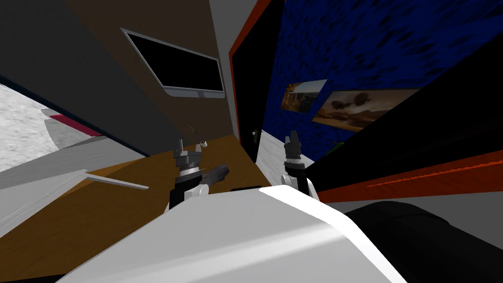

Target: Push the door open

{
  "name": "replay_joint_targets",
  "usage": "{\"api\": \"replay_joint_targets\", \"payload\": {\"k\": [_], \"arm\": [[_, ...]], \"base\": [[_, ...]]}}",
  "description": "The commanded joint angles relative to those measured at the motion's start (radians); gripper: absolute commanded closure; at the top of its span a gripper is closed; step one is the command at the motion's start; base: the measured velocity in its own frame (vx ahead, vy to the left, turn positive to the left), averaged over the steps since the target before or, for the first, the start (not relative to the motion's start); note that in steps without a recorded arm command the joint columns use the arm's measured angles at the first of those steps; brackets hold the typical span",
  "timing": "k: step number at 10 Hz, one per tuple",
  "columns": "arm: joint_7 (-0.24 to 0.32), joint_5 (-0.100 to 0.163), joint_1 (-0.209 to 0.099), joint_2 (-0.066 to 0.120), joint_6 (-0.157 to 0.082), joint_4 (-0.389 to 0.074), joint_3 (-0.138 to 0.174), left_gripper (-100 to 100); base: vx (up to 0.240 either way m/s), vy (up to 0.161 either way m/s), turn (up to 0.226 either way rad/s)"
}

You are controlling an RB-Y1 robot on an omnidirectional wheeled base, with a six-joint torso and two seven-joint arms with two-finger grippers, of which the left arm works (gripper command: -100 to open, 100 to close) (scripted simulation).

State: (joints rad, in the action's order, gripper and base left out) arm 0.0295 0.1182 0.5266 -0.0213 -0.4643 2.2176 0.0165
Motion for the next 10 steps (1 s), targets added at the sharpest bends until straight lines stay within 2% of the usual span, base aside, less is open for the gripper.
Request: {"api": "replay_joint_targets", "payload": {"k": [1, 5, 10], "arm": [[0.005, -0.004, -0.018, 0.012, 0.006, -0.028, -0.018, -100], [0.017, -0.013, -0.064, 0.04, 0.021, -0.103, -0.065, -100], [0.031, -0.025, -0.12, 0.069, 0.038, -0.192, -0.121, -100]], "base": [[0.061, 0.036, -0.115], [0.154, 0.051, -0.149], [0.096, 0.058, -0.122]]}}
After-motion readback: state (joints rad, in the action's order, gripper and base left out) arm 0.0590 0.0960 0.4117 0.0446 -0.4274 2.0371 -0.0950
